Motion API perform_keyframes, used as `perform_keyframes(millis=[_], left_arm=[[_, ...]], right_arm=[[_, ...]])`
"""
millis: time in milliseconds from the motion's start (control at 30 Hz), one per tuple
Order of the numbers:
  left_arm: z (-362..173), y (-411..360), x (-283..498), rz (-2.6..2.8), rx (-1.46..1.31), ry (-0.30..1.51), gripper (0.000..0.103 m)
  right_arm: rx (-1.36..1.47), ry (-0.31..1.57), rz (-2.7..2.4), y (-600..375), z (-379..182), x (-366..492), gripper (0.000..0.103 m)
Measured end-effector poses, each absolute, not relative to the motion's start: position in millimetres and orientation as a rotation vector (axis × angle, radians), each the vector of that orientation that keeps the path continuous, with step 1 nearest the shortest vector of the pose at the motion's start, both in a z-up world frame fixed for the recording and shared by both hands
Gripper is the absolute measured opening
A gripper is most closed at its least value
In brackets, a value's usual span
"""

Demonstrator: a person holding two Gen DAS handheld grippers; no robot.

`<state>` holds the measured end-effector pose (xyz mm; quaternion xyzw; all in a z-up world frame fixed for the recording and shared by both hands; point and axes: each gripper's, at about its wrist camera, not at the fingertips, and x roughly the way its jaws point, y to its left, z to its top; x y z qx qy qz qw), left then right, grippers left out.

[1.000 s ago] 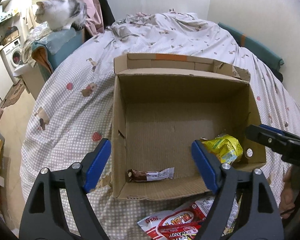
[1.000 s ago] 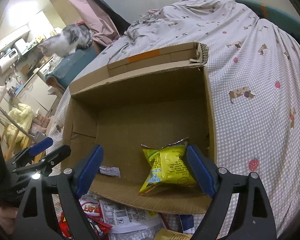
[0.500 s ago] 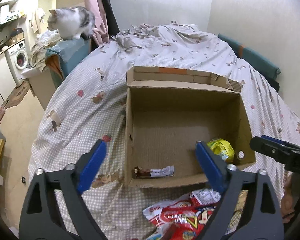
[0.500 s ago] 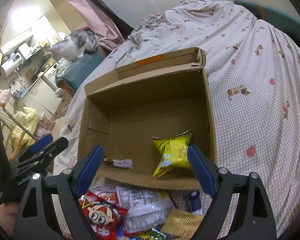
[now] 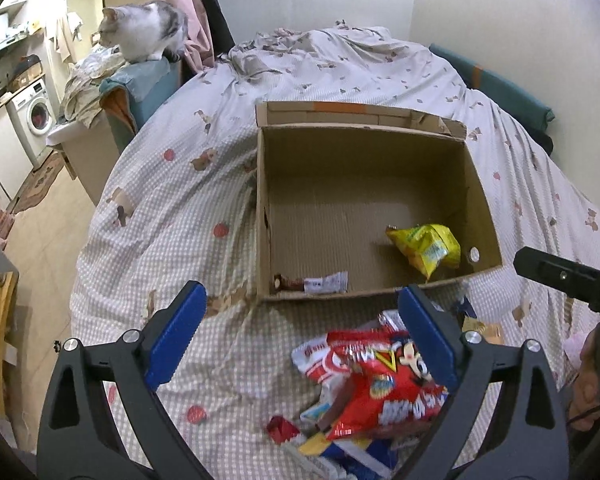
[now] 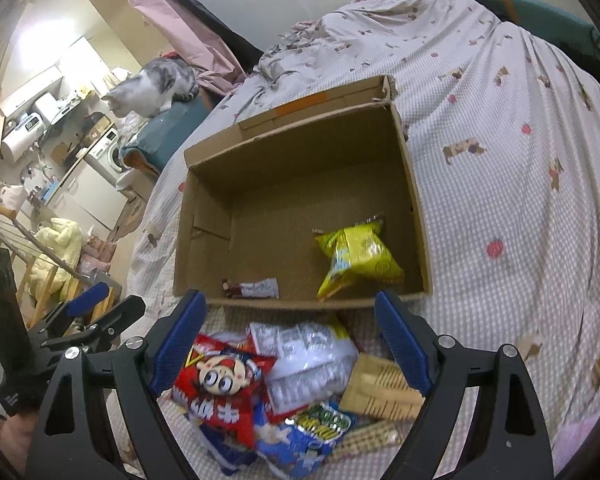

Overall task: Organize snacks
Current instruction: 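Grasp the red candy bag with the left tool while the right tool grasps the tan packet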

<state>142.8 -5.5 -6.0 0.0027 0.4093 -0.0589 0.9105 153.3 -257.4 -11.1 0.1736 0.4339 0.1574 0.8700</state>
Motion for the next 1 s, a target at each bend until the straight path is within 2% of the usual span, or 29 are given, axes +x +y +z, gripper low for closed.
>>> perform_keyframes(millis=[333,567,767,1000], left_arm=[[-23,7,114,-0.116,-0.077,0.958,0.095],[-45,-15,101,-0.219,-0.049,1.071,0.095],[-51,-21,109,-0.200,-0.053,1.080,0.095],[-76,-60,127,-0.282,0.011,1.170,0.095]], right_arm=[[0.405,0.978,0.281,-262,-25,120,0.089],[0.440,1.047,0.257,-268,-45,112,0.089],[0.486,1.083,0.265,-274,-54,110,0.089],[0.526,1.097,0.218,-289,-60,112,0.089]])
